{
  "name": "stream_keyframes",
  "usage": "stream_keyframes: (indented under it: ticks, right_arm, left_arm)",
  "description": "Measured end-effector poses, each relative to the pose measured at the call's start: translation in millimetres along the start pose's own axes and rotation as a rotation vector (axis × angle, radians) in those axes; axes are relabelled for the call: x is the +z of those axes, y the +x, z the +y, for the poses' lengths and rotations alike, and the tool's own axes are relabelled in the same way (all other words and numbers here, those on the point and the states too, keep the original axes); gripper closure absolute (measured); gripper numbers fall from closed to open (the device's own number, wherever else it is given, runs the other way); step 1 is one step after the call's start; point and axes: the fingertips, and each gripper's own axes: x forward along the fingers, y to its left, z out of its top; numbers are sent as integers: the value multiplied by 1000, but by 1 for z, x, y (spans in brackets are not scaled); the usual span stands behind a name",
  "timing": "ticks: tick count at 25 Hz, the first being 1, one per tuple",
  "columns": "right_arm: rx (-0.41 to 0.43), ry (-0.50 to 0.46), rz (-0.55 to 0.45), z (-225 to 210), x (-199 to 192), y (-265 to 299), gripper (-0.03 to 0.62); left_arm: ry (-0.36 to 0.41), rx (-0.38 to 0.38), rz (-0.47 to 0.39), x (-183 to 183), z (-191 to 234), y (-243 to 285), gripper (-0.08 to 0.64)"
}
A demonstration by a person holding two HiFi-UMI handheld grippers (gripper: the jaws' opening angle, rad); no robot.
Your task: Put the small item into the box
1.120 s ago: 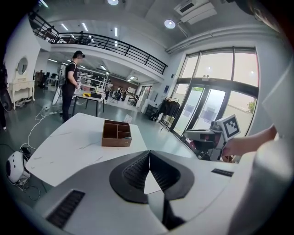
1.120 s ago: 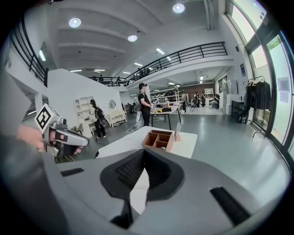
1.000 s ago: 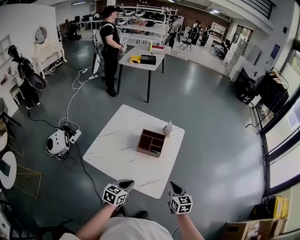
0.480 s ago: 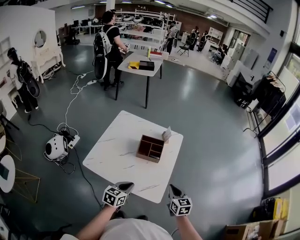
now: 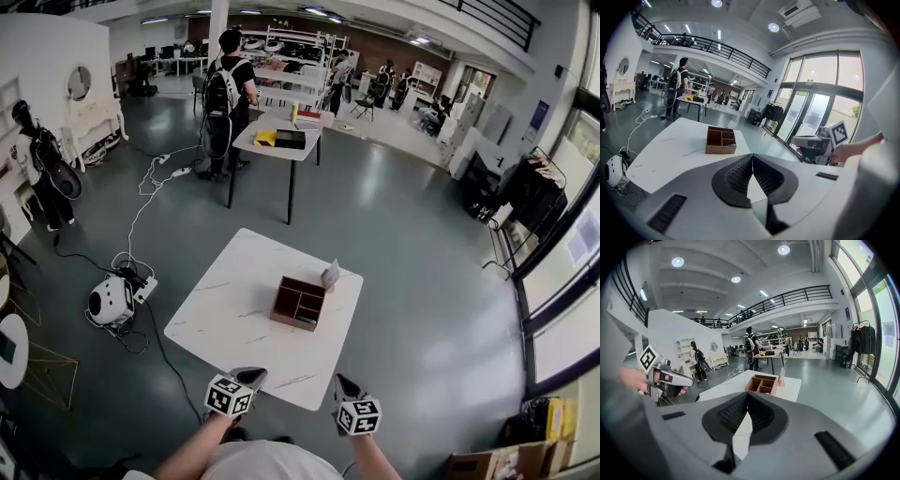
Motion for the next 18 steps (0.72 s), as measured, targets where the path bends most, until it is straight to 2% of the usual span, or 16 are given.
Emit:
stream_keyframes:
  ticks: [18]
  right_arm:
    - [3,-19,-13,10,5,3,566]
  left_arm:
    - [12,-10,7,1,6,-3,545]
